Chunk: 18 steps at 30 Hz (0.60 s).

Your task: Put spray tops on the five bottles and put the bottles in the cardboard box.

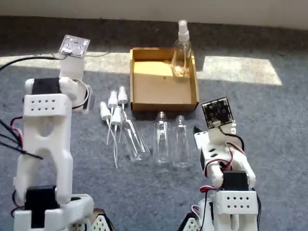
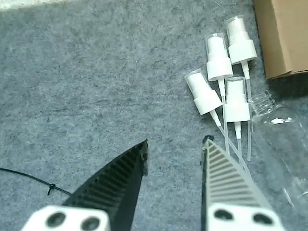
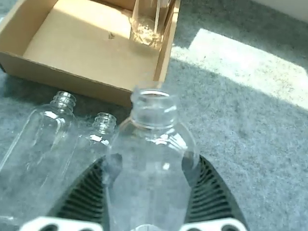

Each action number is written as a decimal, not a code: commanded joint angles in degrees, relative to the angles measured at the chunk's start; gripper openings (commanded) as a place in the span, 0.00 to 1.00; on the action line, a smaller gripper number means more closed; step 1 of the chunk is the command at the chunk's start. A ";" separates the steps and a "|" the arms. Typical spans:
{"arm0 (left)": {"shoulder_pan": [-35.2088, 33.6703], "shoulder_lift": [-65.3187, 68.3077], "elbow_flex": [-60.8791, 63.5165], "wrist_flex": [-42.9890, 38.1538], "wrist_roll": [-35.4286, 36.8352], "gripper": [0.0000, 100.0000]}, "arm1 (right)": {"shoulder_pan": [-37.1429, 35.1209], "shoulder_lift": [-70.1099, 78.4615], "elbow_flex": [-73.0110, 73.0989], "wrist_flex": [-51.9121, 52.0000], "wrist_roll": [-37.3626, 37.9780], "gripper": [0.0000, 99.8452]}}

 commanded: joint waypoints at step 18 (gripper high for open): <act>4.62 31.34 -9.36 -15.82 23.56 0.18 | -5.14 -0.48 -0.84 4.79 -2.20 0.00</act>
